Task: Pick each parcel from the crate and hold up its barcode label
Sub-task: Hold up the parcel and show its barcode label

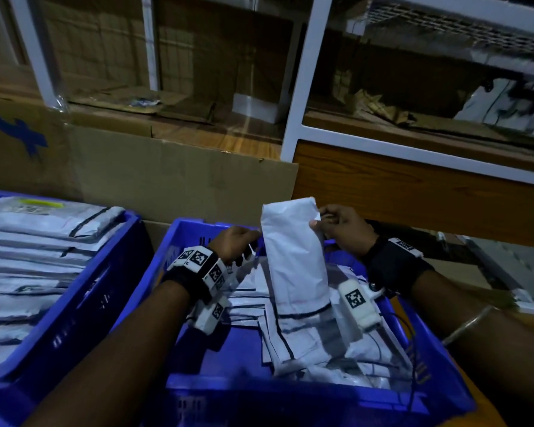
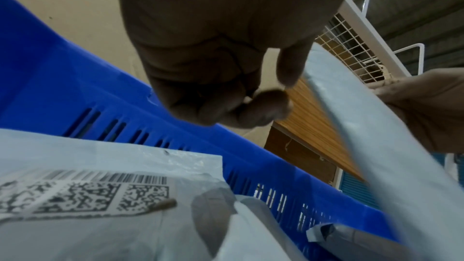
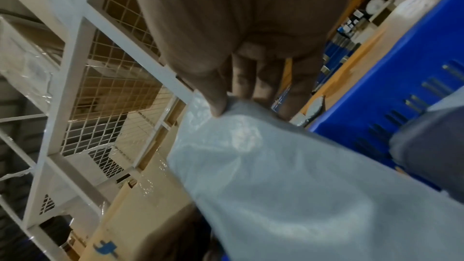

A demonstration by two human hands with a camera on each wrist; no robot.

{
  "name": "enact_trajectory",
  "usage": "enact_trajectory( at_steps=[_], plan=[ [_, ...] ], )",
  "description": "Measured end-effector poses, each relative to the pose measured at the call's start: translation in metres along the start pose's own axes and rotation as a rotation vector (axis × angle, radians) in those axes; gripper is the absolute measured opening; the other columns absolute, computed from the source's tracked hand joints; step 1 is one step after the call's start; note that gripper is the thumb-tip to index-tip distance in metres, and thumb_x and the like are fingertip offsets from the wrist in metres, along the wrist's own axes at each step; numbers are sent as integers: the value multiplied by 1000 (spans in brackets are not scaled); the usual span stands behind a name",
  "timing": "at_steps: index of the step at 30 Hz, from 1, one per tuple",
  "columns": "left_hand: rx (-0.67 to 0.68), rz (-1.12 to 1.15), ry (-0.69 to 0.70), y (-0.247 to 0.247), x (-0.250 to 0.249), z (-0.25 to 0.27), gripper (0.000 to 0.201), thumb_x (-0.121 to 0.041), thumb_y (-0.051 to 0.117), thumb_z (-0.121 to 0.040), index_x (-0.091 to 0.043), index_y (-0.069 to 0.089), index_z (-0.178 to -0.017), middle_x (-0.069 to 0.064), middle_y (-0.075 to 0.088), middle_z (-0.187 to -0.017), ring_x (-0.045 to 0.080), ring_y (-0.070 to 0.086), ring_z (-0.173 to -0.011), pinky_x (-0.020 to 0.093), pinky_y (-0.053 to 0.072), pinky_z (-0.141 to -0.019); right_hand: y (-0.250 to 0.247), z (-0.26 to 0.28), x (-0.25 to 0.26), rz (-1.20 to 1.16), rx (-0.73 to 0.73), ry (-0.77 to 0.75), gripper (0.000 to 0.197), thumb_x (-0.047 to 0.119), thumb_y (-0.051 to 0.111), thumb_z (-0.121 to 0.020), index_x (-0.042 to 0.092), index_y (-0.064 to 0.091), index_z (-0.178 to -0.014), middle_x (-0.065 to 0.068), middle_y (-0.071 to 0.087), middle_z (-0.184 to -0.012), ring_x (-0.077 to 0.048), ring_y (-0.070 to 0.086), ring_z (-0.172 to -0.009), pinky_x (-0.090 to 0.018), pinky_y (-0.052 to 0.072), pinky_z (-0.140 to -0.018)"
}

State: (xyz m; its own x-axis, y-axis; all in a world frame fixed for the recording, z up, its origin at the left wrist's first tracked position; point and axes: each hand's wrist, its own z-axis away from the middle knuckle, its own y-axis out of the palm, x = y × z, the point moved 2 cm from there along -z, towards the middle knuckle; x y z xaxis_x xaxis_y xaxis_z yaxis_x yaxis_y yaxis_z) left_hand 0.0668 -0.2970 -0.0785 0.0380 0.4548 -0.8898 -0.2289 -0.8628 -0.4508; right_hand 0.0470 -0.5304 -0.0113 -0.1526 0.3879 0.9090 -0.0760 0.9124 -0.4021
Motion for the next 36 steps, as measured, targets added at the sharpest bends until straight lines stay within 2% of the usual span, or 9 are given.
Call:
enact_trajectory(
  at_steps=[5,8,12,17,19,22,27,31,36],
  plan=[
    [74,217,-77,2,-7,6,57,-55,36,-98,-7,59,-76,8,52,-51,18,41,-37,22,26,-43,-7,2,12,-18,-171,-96,6,3,68,-88,2,63,-90,-16,61,-73,-6,61,-53,-22,49,-48],
    [164,351,-93,5,-15,15,59,-65,33,-94,-15,61,-107,15,64,-64,22,52,-42,19,27,-41,-8,3,20,-18,-190,-140,11,7,71,-87,1,68,-96,-14,69,-87,-13,67,-70,-23,52,-52],
    [265,589,-40,5,-28,25,60,-71,21,-90,-37,48,-131,26,70,-82,30,67,-55,20,44,-42,-6,4,29,145,-123,-260,10,6,74,-84,13,74,-91,2,73,-84,-10,69,-78,-27,55,-64],
    [262,727,-62,-2,-29,22,78,-79,24,-79,-27,50,-131,22,71,-98,34,72,-73,30,54,-47,8,17,29,590,100,-440,11,15,78,-81,14,78,-92,1,70,-90,-14,65,-82,-33,55,-71],
    [232,646,-103,-2,-28,21,58,-69,40,-85,-23,60,-115,14,71,-96,27,72,-74,28,53,-51,19,26,29,688,197,-485,12,14,78,-81,17,78,-92,-1,70,-92,-11,63,-78,-28,51,-67],
    [218,448,-107,3,-25,20,5,-22,63,-90,-18,62,-94,9,63,-82,19,64,-63,26,50,-52,31,33,20,700,325,-468,15,18,79,-79,19,78,-94,3,67,-92,-10,63,-74,-28,52,-66],
    [230,411,-75,3,-18,17,34,12,60,-83,-14,60,-105,19,57,-79,26,61,-59,29,52,-46,17,26,-4,570,261,-288,17,32,80,-80,21,78,-93,7,72,-91,-5,66,-77,-30,56,-71],
    [244,349,-70,2,-14,16,56,6,71,-64,-20,60,-113,21,59,-83,30,61,-65,31,51,-46,-8,11,-33,575,99,-169,15,21,76,-84,17,76,-99,4,73,-95,-8,66,-85,-29,52,-78],
    [214,295,-69,-3,-8,13,43,17,61,-78,-14,62,-107,15,62,-78,23,63,-59,28,50,-46,-19,7,-59,598,-26,-73,32,23,77,-83,18,71,-113,6,63,-102,-10,56,-92,-23,40,-75]
  ],
)
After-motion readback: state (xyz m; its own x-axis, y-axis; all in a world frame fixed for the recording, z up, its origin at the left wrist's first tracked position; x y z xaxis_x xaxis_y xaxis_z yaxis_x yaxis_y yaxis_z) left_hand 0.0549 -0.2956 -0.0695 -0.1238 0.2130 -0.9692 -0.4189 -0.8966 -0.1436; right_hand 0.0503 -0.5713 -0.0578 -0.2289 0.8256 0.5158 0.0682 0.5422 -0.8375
